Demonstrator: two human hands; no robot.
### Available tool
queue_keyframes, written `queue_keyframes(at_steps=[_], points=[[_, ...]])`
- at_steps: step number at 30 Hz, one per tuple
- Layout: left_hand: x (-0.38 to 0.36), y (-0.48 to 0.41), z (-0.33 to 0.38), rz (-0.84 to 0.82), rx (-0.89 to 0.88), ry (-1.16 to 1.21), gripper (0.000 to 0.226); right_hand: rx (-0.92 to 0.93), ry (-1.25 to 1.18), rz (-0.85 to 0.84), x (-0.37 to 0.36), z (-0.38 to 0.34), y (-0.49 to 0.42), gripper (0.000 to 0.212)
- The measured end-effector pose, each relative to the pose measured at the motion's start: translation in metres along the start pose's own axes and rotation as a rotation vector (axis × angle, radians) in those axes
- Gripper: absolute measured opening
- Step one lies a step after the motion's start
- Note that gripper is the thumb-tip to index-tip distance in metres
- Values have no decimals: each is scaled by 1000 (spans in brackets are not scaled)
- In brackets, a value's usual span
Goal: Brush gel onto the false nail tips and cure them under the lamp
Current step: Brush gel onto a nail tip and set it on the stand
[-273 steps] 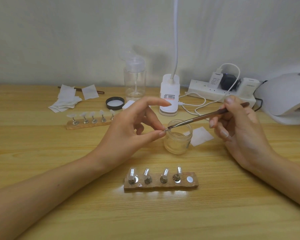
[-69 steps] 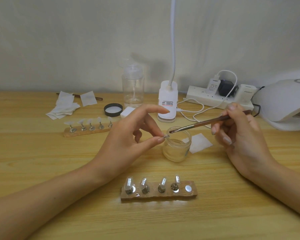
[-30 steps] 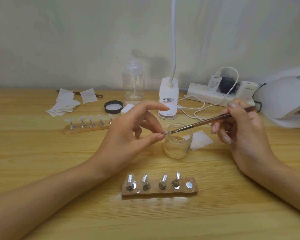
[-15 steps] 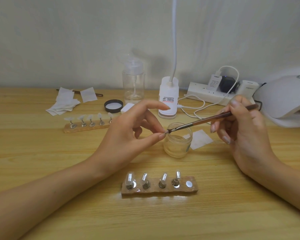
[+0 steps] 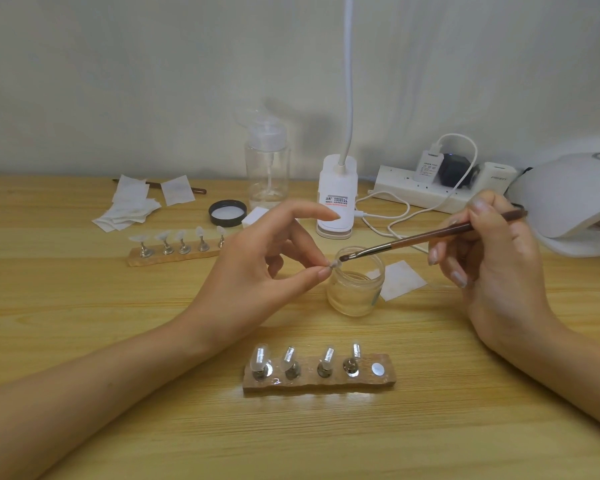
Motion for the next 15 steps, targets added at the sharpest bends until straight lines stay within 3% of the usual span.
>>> queue_keyframes(at_steps=[15], points=[[1,1,1,-2,7,-12,42,-14,41,-34,-1,0,1,28]])
Point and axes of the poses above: each hand's wrist, its own y-axis away from the middle knuckle, its own x-axis out of the back of the hand, z = x × y, the point moved 1 cm from there along -y, towards the middle knuckle, and after that the axes turned 9 degrees about x, right-handed, at the moved point
